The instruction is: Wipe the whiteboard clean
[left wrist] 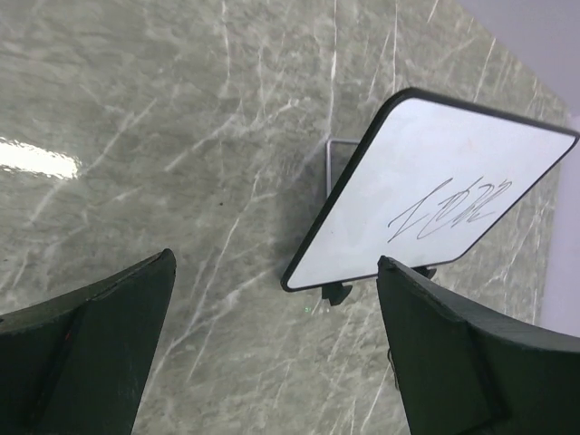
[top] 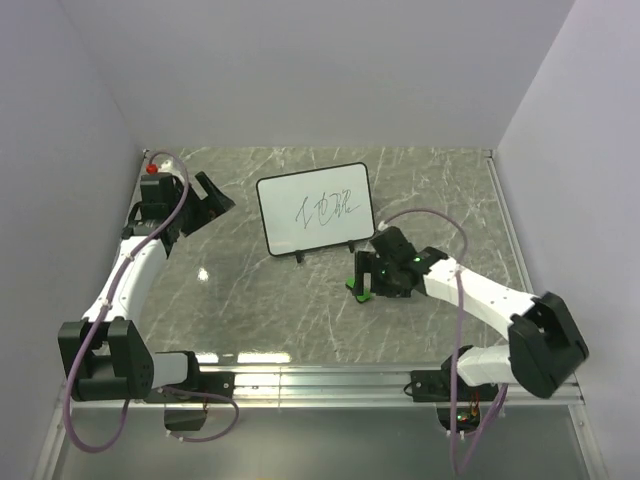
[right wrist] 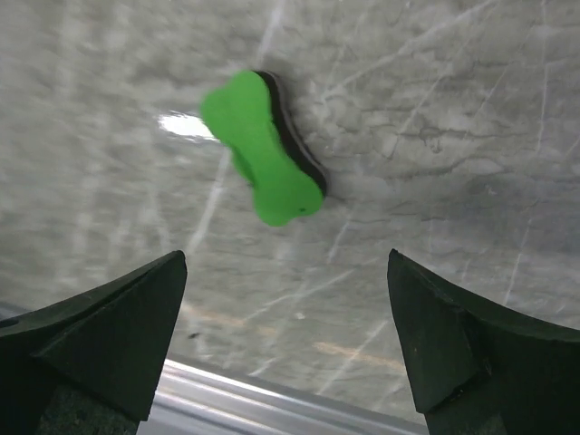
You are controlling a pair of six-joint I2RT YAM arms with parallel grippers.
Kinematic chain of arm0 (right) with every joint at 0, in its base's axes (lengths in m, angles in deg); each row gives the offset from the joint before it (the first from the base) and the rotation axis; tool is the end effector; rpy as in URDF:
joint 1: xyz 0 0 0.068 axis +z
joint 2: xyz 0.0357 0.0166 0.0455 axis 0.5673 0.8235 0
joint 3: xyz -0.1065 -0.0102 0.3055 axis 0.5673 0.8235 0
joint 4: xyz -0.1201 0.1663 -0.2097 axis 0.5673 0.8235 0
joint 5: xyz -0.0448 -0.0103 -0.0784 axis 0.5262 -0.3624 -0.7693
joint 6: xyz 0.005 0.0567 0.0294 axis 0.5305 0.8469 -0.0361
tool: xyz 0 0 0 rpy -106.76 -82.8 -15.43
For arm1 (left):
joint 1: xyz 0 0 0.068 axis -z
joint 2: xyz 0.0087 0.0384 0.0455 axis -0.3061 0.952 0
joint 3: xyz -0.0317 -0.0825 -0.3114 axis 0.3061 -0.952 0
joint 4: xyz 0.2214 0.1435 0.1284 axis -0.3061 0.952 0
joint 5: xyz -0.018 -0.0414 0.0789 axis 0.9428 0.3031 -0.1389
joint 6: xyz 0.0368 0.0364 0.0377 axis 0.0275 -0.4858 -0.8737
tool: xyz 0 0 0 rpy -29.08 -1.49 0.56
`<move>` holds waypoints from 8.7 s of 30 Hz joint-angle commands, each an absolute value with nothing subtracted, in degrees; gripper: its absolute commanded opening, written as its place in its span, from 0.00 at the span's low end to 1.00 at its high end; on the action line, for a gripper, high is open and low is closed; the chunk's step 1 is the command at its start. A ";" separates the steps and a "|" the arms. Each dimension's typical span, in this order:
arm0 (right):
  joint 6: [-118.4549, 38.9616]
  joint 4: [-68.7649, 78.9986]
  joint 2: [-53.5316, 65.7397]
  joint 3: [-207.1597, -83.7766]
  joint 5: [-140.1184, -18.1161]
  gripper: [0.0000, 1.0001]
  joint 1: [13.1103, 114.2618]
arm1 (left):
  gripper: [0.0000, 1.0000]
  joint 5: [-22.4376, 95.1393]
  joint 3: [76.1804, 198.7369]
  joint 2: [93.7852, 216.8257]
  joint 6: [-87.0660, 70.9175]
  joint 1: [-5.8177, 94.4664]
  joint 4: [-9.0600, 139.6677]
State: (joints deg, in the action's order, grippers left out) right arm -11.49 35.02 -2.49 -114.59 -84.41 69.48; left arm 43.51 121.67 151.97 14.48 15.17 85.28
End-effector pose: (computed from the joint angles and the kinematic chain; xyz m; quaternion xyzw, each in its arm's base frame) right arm 0.2157 0.1531 0.2335 -0.0043 0.9616 0.1731 0.2129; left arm 0.3091 0.0012 0.3294 -0.2153 0.8486 -0.2409 0.4189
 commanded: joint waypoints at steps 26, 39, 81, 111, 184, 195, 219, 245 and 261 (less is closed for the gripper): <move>-21.60 32.65 22.93 -126.96 -95.19 0.69 77.89 | 0.99 44.79 124.35 152.76 11.37 16.60 84.02; -19.84 38.79 19.08 -128.72 -98.27 0.04 77.89 | 0.96 63.75 117.24 154.25 6.45 16.68 62.88; -20.20 41.26 13.41 -154.08 -97.39 0.00 77.45 | 0.58 76.25 122.34 185.62 17.60 20.37 34.73; -9.21 32.13 49.04 -178.30 -108.99 0.00 78.77 | 0.12 75.46 123.39 188.18 11.99 22.57 38.31; 14.70 17.97 35.84 -152.51 -107.68 0.00 69.19 | 0.00 72.12 126.90 185.90 4.61 25.65 49.21; 9.07 23.68 47.80 -178.29 -107.24 0.00 63.74 | 0.00 71.68 126.99 185.28 3.46 25.91 50.88; 15.58 17.88 32.85 -148.48 -110.40 0.00 64.98 | 0.00 71.60 127.60 185.54 3.37 25.91 51.41; 18.74 15.42 28.56 -136.73 -108.73 0.00 66.81 | 0.00 70.72 127.34 185.28 3.37 26.44 51.50; 8.38 19.73 39.44 -165.34 -109.09 0.00 58.82 | 0.00 70.10 126.73 184.84 2.84 26.88 52.21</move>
State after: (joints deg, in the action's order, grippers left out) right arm 11.50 19.20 36.85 -160.03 -108.17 60.06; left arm 73.24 126.74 186.09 6.52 25.40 49.78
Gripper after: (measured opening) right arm 0.313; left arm 0.254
